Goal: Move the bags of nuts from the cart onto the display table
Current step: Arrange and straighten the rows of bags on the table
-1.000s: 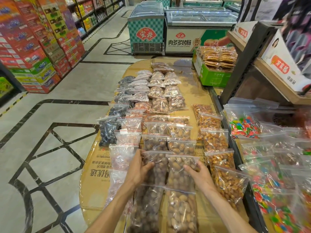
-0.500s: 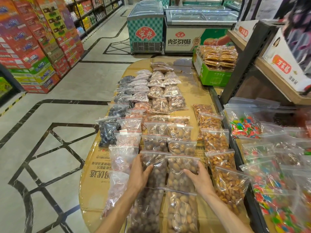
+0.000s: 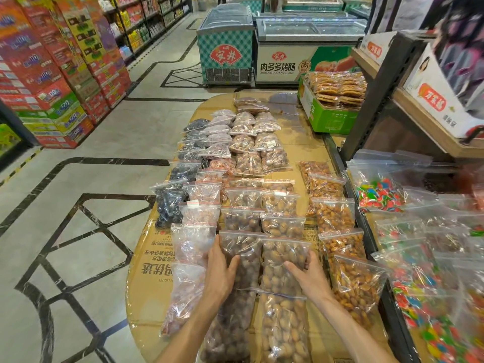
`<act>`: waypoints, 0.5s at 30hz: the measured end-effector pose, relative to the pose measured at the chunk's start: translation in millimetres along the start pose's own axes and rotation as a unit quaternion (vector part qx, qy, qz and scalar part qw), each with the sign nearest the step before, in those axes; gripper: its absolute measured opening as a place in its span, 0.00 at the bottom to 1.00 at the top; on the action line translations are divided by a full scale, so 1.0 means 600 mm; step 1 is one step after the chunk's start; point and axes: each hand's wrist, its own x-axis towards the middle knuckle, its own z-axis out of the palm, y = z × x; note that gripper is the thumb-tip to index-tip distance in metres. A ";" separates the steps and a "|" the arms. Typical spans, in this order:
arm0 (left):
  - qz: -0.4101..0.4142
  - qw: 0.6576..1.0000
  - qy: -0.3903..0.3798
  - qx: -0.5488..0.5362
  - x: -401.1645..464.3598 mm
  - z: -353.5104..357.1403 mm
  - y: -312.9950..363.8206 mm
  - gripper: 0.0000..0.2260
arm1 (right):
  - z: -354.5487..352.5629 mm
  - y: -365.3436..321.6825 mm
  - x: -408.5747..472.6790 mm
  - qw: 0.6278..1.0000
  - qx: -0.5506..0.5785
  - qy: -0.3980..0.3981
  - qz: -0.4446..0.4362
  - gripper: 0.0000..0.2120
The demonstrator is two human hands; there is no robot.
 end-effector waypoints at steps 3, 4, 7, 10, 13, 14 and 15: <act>0.041 0.998 0.016 0.034 -0.026 0.000 -0.012 0.35 | -0.006 0.010 -0.013 1.000 0.004 0.012 -0.007 0.49; 0.057 0.997 0.023 0.044 -0.035 -0.001 -0.014 0.35 | -0.007 0.014 -0.019 1.000 0.004 0.015 -0.009 0.49; 0.105 0.991 0.042 0.074 -0.067 -0.008 -0.022 0.31 | -0.009 0.026 -0.038 0.999 -0.007 0.027 -0.016 0.47; 0.111 0.985 0.043 0.122 -0.101 -0.012 -0.033 0.29 | -0.007 0.038 -0.057 0.999 -0.027 0.029 -0.019 0.46; 0.104 0.980 0.026 0.170 -0.134 -0.016 -0.049 0.30 | 0.001 0.052 -0.078 0.997 -0.067 0.024 0.003 0.48; 0.094 0.977 0.020 0.190 -0.143 -0.017 -0.055 0.31 | 0.004 0.059 -0.085 0.996 -0.085 0.018 0.012 0.49; 0.081 0.975 0.014 0.208 -0.150 -0.018 -0.061 0.33 | 0.007 0.063 -0.092 0.995 -0.100 0.015 0.025 0.50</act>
